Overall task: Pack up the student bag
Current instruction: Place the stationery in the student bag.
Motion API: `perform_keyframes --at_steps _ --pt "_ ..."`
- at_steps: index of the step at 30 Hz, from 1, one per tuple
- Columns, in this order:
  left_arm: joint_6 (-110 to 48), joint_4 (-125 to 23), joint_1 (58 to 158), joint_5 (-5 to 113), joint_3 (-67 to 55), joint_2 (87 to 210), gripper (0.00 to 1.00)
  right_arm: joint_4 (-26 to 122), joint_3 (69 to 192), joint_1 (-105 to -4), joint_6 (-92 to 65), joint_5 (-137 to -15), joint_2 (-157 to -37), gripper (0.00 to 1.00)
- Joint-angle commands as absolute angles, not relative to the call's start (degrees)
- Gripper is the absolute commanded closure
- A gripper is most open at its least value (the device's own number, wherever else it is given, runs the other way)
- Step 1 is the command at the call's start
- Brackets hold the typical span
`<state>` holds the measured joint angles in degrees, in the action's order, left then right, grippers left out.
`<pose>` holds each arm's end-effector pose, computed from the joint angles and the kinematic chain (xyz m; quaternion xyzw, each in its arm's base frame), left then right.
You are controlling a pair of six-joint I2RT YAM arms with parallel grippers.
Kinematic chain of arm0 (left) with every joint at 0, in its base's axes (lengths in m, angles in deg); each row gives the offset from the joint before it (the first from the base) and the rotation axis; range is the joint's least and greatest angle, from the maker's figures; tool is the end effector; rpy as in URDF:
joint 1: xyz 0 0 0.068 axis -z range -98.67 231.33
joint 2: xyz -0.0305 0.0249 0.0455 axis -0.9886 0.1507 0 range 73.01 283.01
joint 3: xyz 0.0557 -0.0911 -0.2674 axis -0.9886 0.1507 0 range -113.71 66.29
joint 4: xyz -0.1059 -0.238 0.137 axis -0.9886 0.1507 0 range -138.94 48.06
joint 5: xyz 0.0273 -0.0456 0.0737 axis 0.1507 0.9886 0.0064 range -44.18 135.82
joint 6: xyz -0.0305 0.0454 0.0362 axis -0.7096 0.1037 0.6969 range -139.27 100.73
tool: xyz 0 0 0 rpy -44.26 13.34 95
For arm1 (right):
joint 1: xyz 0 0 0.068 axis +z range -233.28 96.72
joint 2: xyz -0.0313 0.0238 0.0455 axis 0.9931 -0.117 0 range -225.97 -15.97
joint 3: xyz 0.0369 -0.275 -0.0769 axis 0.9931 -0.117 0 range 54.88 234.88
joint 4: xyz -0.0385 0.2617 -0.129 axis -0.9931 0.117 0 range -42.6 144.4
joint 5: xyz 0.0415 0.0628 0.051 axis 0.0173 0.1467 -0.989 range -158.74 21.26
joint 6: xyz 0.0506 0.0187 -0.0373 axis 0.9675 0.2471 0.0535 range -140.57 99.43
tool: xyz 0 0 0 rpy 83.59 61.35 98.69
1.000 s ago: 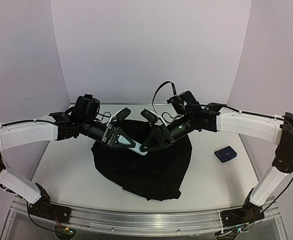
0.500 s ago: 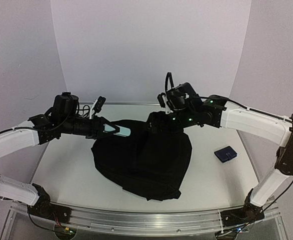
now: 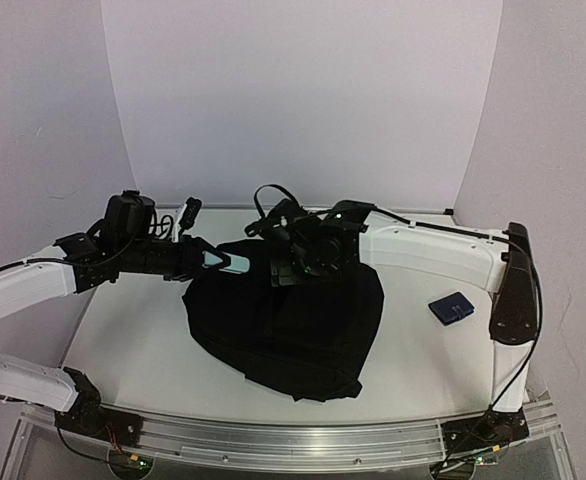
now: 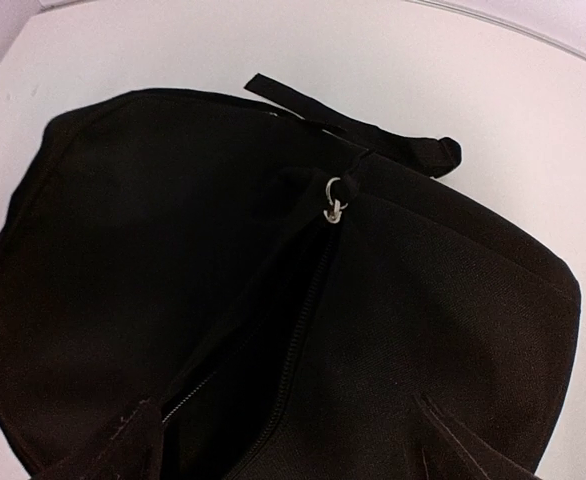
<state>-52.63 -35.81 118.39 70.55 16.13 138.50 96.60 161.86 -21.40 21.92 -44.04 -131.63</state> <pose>0.2232 -0.1955 0.2942 0.1366 0.8353 -0.4384 0.3022 0.2504 0.4229 0.2802 -0.0997 0.9353 0.0875 0.3281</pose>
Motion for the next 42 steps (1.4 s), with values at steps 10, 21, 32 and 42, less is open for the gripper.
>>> perform_keyframes --at_steps 10,21,32,42 --pt "-54.9 -46.32 118.21 77.17 19.22 138.88 0.92 108.78 169.91 -20.56 27.37 -36.34 -139.28 0.33" --pt "-56.93 -52.42 118.28 82.06 18.53 144.68 0.92 107.53 171.62 -20.56 28.25 -36.1 -138.66 0.83" --pt "-61.58 -67.63 118.9 87.86 18.04 155.14 0.92 101.05 164.98 -20.62 28.04 -38.83 -129.13 1.0" --pt "-61.54 -71.22 124.14 87.38 13.04 169.13 0.94 97.31 162.81 -20.62 27.23 -40.35 -127.49 1.0"
